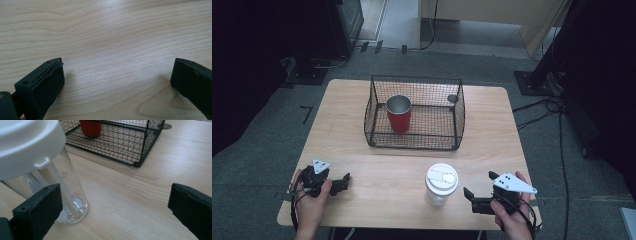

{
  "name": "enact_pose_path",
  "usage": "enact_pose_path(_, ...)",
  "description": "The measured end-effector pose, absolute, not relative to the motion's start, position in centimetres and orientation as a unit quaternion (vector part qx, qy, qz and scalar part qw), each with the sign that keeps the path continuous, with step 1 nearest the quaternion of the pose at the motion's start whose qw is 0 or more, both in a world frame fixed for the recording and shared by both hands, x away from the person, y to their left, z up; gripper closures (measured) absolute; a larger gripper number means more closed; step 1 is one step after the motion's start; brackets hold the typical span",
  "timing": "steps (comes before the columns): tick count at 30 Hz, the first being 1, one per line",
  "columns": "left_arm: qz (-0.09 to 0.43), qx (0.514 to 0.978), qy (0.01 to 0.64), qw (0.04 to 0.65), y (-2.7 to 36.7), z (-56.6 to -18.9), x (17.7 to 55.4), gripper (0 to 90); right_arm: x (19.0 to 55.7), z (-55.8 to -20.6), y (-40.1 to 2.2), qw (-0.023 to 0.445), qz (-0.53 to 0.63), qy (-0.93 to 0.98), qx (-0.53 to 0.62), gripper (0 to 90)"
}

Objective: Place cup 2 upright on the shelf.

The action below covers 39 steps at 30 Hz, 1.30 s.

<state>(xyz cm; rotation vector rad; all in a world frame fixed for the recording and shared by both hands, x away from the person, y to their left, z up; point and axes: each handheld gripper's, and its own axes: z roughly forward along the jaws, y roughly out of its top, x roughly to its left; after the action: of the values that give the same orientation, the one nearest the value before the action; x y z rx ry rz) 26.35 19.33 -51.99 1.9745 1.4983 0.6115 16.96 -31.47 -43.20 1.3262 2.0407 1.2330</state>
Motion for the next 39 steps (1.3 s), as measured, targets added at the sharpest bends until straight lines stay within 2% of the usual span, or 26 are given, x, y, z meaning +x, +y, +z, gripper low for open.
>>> enact_pose_path(20,0.229,0.739,0.562,0.291,19.4,-52.0,26.5,0.0,16.5,-43.0,-27.0,0.175,0.459,0.771,0.406,0.0)
enact_pose_path(39,0.229,0.739,0.562,0.291,19.4,-52.0,26.5,0.0,17.7,-43.3,-23.9,0.172,0.462,0.776,0.393,0.0)
